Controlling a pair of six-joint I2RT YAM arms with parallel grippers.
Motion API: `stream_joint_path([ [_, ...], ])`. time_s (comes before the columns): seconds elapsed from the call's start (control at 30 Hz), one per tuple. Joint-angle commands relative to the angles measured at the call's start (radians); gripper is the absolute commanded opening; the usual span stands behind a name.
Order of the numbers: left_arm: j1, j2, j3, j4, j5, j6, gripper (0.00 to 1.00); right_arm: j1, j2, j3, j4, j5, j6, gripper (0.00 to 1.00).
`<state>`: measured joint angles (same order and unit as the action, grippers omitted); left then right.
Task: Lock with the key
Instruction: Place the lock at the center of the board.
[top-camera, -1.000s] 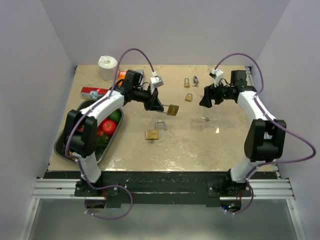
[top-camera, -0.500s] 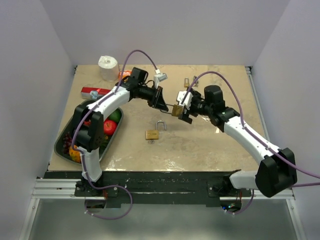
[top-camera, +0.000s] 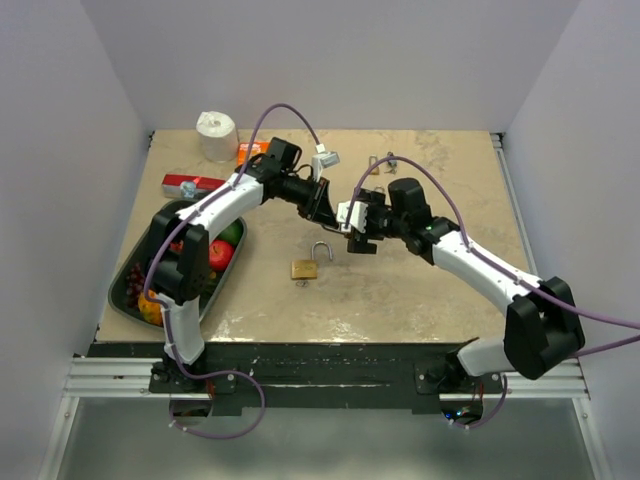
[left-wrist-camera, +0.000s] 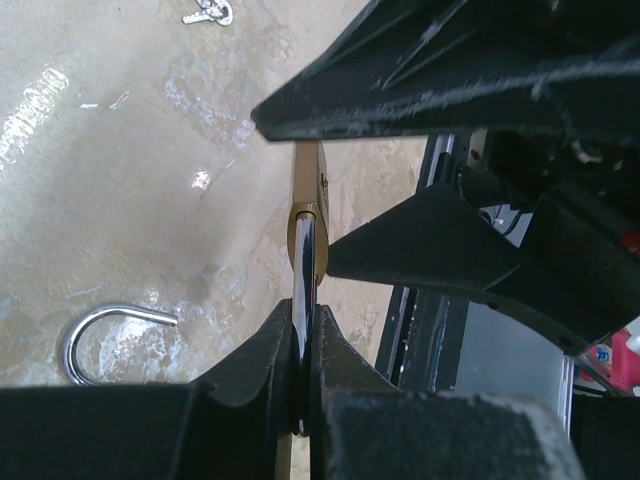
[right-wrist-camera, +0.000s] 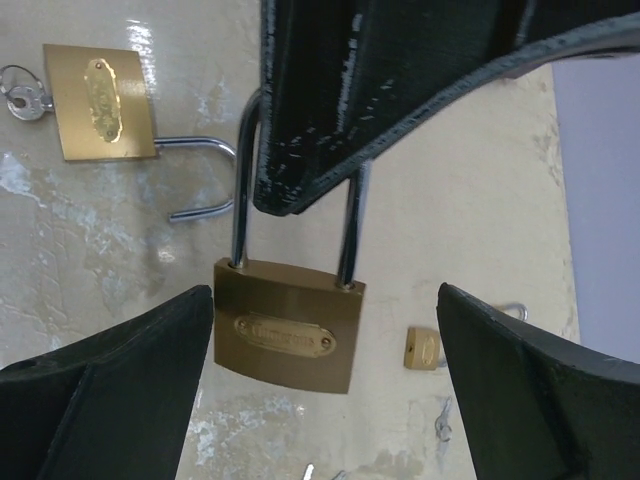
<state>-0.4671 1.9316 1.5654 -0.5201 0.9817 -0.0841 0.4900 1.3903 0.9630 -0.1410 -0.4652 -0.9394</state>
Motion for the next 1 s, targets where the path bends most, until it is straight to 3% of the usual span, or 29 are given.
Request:
stream_joint_path([
  [0.0,0.001,-0.052,0.041,0.028,0.072,-0.006,0.0,0.03,0.004,-0.015,0.05,0.048,-0.039,0.95],
  [0.27,0.01,-0.059,0.024,0.075,0.069,-0.036,0.0,0.055,0.016,-0.041,0.136,0.166,0.011,0.79],
  [0.4,0.012,-0.059,0.021,0.089,0.064,-0.043,0.0,0.061,0.018,-0.041,0.169,0.217,0.037,0.53],
  [0.43,0.013,-0.057,0.021,0.092,0.064,-0.043,0.0,0.061,0.015,-0.04,0.17,0.226,0.047,0.35],
  [0.5,0.016,-0.063,0.013,0.107,0.055,-0.046,0.13,0.062,0.007,-0.037,0.164,0.227,0.057,0.21],
  [0.53,0.019,-0.069,-0.002,0.12,0.051,-0.058,0.18,0.061,0.004,-0.03,0.15,0.23,0.082,0.07],
  [0.57,0.024,-0.088,-0.016,0.165,0.032,-0.069,0.31,0.062,0.001,-0.027,0.144,0.227,0.097,0.01],
  [0.63,0.042,-0.118,-0.075,0.231,0.006,-0.113,0.47,0.059,-0.005,-0.01,0.101,0.237,0.17,0.0],
  [0.67,0.051,-0.155,-0.1,0.317,-0.02,-0.129,0.7,0.053,-0.008,-0.006,0.09,0.246,0.192,0.0],
  [0.73,0.086,-0.196,-0.158,0.388,-0.066,-0.152,0.85,0.047,-0.017,0.005,0.057,0.261,0.296,0.0],
  [0.77,0.099,-0.241,-0.177,0.461,-0.121,-0.155,0.99,0.036,-0.02,0.011,0.04,0.267,0.333,0.0],
  [0.97,0.148,-0.4,-0.301,0.656,-0.422,-0.03,0.99,0.004,0.016,0.101,-0.132,0.351,0.707,0.0],
])
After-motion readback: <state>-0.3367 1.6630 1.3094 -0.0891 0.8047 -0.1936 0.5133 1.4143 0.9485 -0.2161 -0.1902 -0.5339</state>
